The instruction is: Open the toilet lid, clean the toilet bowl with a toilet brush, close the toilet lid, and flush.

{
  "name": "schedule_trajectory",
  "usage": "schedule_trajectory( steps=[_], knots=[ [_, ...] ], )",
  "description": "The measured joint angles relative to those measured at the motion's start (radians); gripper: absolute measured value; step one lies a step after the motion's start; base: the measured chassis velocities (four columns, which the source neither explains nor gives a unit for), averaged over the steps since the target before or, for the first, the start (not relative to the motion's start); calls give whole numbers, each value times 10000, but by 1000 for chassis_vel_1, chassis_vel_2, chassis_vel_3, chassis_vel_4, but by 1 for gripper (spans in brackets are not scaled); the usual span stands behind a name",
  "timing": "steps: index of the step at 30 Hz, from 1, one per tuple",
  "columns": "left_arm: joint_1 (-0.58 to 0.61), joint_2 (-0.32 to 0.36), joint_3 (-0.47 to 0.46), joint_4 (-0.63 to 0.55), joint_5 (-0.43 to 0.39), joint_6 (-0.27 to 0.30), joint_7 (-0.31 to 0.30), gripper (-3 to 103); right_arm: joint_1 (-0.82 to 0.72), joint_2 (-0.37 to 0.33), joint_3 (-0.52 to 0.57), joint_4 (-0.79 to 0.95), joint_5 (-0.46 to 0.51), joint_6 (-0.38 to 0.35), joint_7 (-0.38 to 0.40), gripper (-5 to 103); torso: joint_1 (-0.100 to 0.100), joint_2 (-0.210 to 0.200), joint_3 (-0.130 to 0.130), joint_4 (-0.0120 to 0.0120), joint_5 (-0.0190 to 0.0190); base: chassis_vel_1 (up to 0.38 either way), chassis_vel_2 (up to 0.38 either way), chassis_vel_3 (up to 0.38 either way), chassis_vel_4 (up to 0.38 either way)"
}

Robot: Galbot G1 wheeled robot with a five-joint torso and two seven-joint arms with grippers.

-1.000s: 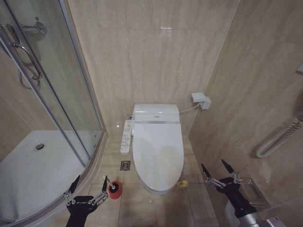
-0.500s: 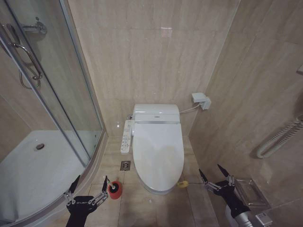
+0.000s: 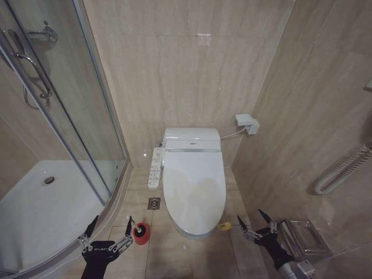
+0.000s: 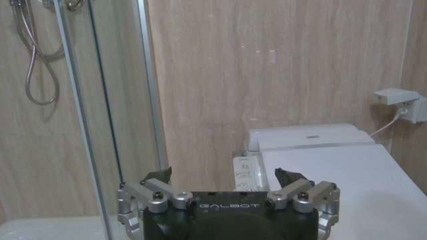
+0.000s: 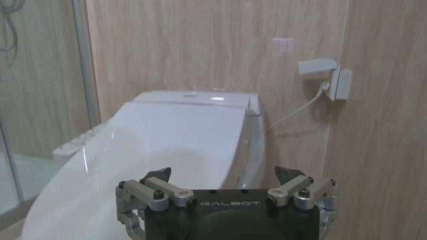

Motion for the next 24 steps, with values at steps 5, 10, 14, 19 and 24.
schedule_trajectory(
  steps=[5,10,14,19,24],
  knots=[
    [0,0,0,0,0,0,0,100,263,-123,-56,-491,-82,112,-104,100,0,0,0,0,-1,0,0,0,0],
    [0,0,0,0,0,0,0,100,414,-280,-136,-1014,-168,281,-265,100,0,0,0,1,-1,0,0,0,0],
    [0,0,0,0,0,0,0,100,451,-351,-167,-1246,-256,337,-382,100,0,0,0,0,-1,0,0,0,0],
    [0,0,0,0,0,0,0,100,494,-383,-259,-1497,-404,384,-448,100,0,0,0,0,-1,0,0,0,0],
    [0,0,0,0,0,0,0,100,636,-383,-329,-1783,-566,416,-503,100,0,0,0,0,0,0,0,0,0]
  ],
)
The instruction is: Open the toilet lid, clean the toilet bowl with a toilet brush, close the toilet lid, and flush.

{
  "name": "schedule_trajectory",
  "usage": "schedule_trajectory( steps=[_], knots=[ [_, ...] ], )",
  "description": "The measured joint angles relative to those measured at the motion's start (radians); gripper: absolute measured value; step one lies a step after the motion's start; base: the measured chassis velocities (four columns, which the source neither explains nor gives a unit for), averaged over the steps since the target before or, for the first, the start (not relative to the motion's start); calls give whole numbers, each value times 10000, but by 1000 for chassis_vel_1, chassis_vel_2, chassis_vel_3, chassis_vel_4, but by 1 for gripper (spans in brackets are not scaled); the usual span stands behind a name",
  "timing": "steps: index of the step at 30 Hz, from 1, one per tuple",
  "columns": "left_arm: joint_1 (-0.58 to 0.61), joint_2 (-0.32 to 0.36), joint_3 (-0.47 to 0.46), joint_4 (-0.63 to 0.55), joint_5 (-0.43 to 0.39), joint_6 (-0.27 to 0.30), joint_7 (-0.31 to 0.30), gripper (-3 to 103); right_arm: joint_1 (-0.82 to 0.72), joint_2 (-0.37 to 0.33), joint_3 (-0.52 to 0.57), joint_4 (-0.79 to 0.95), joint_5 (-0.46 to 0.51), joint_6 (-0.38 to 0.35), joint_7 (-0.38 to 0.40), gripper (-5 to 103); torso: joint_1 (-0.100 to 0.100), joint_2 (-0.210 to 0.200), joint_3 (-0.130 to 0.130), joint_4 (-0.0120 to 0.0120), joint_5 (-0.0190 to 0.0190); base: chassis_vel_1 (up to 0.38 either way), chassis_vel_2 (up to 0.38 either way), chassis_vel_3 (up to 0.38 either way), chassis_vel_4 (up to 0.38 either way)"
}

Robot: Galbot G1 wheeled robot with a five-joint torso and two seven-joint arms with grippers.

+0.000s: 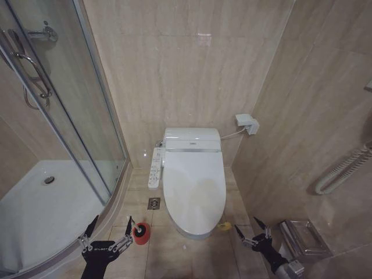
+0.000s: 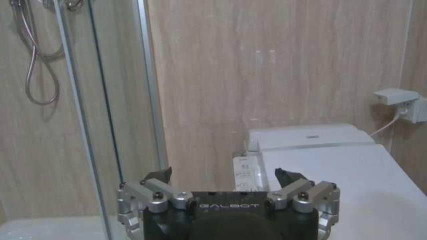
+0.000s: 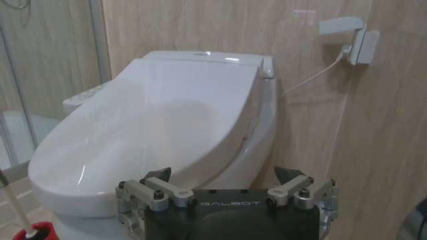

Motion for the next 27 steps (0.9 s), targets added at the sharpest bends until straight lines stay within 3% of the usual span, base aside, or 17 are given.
schedule_trajectory(
  steps=[27],
  knots=[
    [0,0,0,0,0,0,0,100,748,172,-426,-1517,-743,300,-322,100,0,0,0,0,-1,0,0,0,0]
  ],
)
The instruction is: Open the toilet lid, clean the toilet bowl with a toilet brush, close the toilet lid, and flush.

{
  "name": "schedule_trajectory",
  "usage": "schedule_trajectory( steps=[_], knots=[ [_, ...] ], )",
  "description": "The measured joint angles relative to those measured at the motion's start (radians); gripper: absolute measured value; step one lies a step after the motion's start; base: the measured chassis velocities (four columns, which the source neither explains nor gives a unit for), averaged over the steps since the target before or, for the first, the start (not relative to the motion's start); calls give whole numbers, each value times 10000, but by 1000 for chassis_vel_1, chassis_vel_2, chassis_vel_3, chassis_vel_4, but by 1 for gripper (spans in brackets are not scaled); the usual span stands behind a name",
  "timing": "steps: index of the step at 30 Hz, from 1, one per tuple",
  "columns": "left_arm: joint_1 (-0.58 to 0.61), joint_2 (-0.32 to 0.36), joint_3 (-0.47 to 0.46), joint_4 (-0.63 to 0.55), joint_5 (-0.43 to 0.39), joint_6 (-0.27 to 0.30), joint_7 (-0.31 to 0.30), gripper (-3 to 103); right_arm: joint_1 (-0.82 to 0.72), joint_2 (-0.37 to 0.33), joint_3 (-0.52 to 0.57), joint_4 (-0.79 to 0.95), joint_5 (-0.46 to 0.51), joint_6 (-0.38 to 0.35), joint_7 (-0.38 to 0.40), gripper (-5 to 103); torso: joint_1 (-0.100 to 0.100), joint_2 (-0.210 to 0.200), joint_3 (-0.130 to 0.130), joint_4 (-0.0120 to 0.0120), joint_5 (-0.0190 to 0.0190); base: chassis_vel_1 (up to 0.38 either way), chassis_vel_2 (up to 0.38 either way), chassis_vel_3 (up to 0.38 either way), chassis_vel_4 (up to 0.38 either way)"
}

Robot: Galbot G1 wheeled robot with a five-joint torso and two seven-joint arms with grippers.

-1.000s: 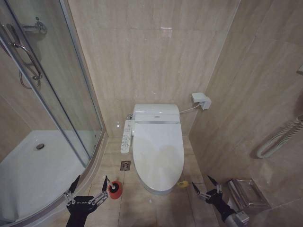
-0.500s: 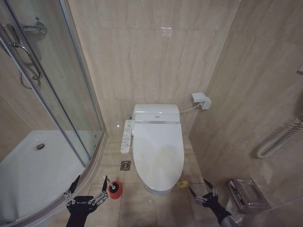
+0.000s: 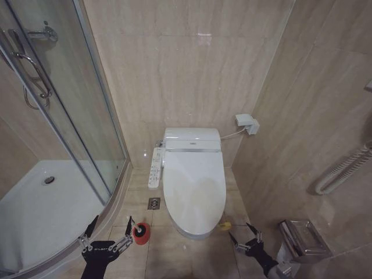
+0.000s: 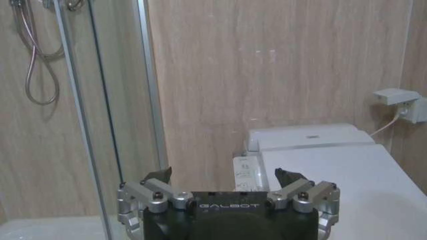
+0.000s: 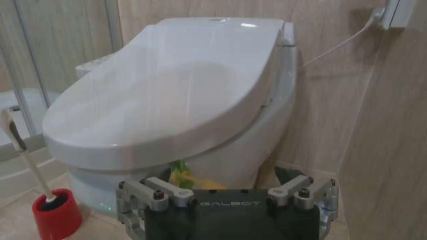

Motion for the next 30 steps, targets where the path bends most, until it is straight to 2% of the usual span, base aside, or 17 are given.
schedule_trajectory(
  steps=[30],
  knots=[
    [0,0,0,1,0,0,0,100,1109,413,-495,-1599,-488,266,62,100,0,0,0,0,0,0,0,0,0]
  ],
)
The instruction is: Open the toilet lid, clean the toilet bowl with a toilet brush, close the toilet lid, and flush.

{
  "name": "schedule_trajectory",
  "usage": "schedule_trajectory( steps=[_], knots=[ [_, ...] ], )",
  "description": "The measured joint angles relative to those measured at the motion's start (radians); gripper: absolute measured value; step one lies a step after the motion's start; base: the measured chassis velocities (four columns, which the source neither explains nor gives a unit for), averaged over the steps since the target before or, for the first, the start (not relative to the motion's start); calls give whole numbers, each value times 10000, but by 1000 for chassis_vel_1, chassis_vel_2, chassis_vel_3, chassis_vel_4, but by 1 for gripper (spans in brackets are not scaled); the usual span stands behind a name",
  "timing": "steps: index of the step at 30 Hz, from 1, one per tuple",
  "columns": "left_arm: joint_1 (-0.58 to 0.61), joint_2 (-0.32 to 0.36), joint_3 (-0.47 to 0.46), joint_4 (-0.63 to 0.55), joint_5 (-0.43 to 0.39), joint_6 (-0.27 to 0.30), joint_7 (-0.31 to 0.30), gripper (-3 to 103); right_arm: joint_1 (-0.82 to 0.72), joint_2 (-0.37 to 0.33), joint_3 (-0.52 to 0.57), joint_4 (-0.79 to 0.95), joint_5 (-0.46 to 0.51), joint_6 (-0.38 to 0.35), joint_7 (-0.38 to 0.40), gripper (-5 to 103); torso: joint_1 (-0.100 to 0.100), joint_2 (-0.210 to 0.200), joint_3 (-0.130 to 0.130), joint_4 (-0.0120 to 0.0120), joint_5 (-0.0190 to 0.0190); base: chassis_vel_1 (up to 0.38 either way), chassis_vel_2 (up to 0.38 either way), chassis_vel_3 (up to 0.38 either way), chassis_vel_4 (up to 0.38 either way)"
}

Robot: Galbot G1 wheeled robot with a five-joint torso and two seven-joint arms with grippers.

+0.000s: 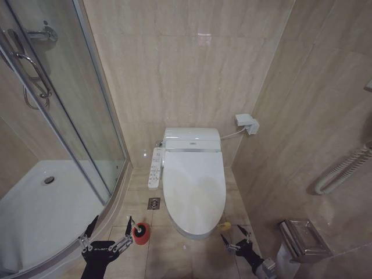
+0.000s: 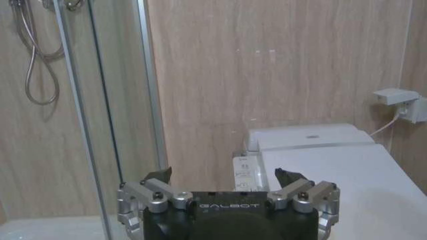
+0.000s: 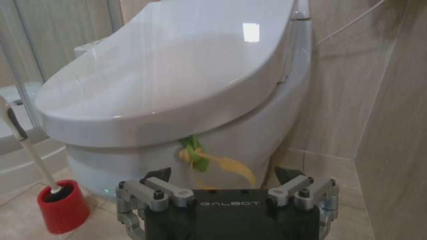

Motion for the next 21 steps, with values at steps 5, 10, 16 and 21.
schedule_trajectory(
  steps=[5,10,16,21],
  knots=[
    [0,0,0,0,0,0,0,100,167,30,0,-178,11,41,82,100,0,0,0,0,0,0,0,0,0],
    [0,0,0,0,0,0,0,100,366,71,6,-381,42,75,112,100,0,0,0,0,1,0,0,0,0],
    [0,0,0,0,0,0,0,100,641,60,2,-660,34,134,170,100,0,0,0,0,0,0,0,0,0],
    [0,0,0,0,0,0,0,100,855,89,-3,-1011,-65,306,251,100,0,0,0,0,1,0,0,0,0]
  ],
)
